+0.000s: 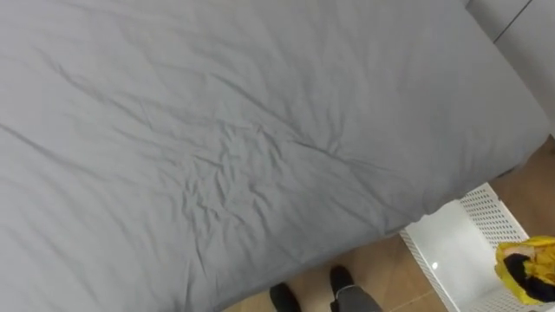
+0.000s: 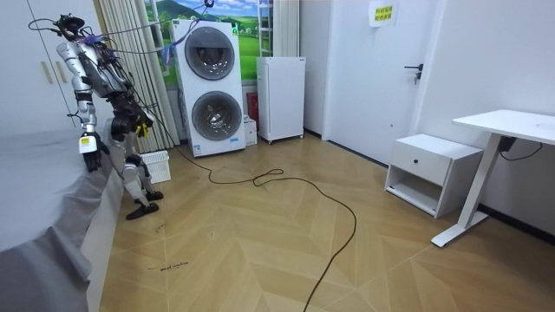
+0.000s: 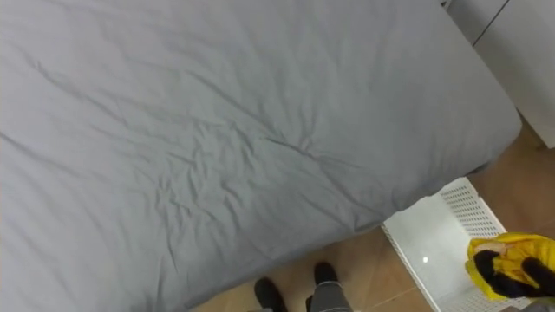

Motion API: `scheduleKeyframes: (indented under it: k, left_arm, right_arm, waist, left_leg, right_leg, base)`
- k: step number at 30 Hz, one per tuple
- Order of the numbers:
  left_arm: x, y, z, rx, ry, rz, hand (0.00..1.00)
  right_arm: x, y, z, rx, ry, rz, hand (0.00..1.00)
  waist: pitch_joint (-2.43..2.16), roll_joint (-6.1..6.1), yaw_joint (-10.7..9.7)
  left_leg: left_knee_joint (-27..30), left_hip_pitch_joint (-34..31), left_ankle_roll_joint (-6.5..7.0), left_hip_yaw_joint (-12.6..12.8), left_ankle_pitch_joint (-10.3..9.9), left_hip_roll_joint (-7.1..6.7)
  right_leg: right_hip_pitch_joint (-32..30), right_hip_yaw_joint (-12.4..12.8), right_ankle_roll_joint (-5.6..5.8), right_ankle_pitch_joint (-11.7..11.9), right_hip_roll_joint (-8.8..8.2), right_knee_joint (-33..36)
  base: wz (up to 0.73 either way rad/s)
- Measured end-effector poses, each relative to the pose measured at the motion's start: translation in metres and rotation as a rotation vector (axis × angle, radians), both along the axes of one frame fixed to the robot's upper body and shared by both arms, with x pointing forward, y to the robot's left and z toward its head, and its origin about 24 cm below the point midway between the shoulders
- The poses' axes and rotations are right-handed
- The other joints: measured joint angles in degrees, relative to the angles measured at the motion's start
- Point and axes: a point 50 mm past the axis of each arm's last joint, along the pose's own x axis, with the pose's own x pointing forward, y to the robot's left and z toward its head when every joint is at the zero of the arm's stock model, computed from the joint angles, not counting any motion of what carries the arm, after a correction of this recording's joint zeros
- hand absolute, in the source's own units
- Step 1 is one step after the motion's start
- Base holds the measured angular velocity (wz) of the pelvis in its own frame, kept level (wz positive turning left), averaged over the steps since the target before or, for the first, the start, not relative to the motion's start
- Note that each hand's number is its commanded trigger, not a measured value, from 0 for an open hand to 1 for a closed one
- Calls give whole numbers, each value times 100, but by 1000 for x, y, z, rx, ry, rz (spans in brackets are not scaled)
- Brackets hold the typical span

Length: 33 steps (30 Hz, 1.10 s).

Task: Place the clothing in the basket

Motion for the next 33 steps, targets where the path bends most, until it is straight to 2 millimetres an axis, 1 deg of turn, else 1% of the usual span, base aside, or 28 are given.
scheduleKeyframes:
  k: [8, 17, 22, 23, 25, 26, 27, 28, 29, 30, 31, 32, 33]
  left_arm:
    - [2, 2, 1, -4, -25, 23, 0]
    - [4, 4, 2, 3, -37, 21, 0]
    - [3, 6, 2, 9, -38, 16, 0]
    - [3, 6, 3, 11, -37, 15, 0]
    - [-1, 6, 2, 11, -29, 18, 0]
    - [-4, 7, 2, 11, -22, 21, 0]
    - [-5, 9, 2, 14, -21, 19, 0]
    - [-5, 10, 3, 17, -21, 18, 0]
    - [-6, 13, 3, 22, -21, 16, 0]
    - [-6, 14, 4, 27, -23, 8, 0]
    - [-8, 14, 4, 30, -17, 1, 0]
    - [-15, 15, 3, 36, -5, 2, 0]
    - [-19, 18, 4, 45, -4, 1, 0]
  right_arm:
    - [1, -2, 4, -35, -30, -16, 0]
    - [0, -2, 3, -40, -26, -19, 0]
    - [-3, -3, 3, -42, -19, -24, 0]
    - [-5, -3, 2, -44, -12, -26, 0]
    - [-14, -3, -1, -42, 9, -33, 0]
    - [-18, -3, -3, -39, 21, -34, 0]
    - [-23, -3, -5, -34, 31, -38, 0]
    - [-25, -2, -7, -31, 37, -39, 0]
    - [-31, -1, -10, -24, 50, -39, 0]
    - [-35, 1, -13, -20, 66, -28, 0]
    - [-38, 2, -15, -18, 74, -24, 0]
    - [-43, 6, -19, -5, 86, -22, 0]
    - [-46, 11, -24, 13, 93, -8, 0]
  waist:
    - [-2, 1, -3]
    - [-2, -3, -14]
    - [-3, -34, -8]
    - [5, -54, -7]
    - [7, -93, 9]
    - [21, -136, 16]
    - [4, -151, 19]
    - [-8, -152, 22]
    - [-10, -215, 24]
    - [-7, -274, 23]
    - [-12, -296, 27]
    - [-12, -370, 38]
    - [-30, -462, 70]
  left_leg:
    - [143, -110, 1, 15, -1, 27]
    - [262, -107, 1, 15, -1, 87]
    - [262, -55, 1, 50, -1, 99]
    - [257, -14, 1, 45, -1, 97]
    - [233, 139, -1, 11, -6, 89]
    - [222, 249, -14, -29, -18, 94]
    - [198, 328, -25, -117, -28, 97]
    - [170, 382, -27, -137, -31, 95]
    - [104, 496, -33, -161, -27, 95]
    - [69, 636, -33, -174, -27, 98]
    - [43, 719, -35, -182, -26, 99]
    - [-12, 915, -43, -213, -30, 95]
    - [-120, 1122, -64, -262, -39, 98]
  right_leg:
    - [-99, 4, -6, -1, 1, 101]
    - [-35, -68, -21, 9, 6, 121]
    - [9, -67, -20, 10, 10, 130]
    - [53, -68, -19, 10, 10, 129]
    - [236, -83, 9, -16, 24, 60]
    - [402, -136, 30, -18, 41, -51]
    - [532, -182, 32, -15, 52, -124]
    - [595, -211, 30, -16, 49, -147]
    - [733, -262, 21, -3, 47, -230]
    - [909, -335, -16, 13, 34, -306]
    - [1018, -365, -36, 25, 33, -362]
    - [1251, -412, -41, 26, 31, -471]
    - [1433, -421, -20, 2, 33, -562]
  base:
    - [0]
    - [2]
    - [0]
    - [0]
    - [0]
    - [8]
    - [12]
    - [18]
    - [19]
    - [20]
    - [20]
    - [14]
    - [12]
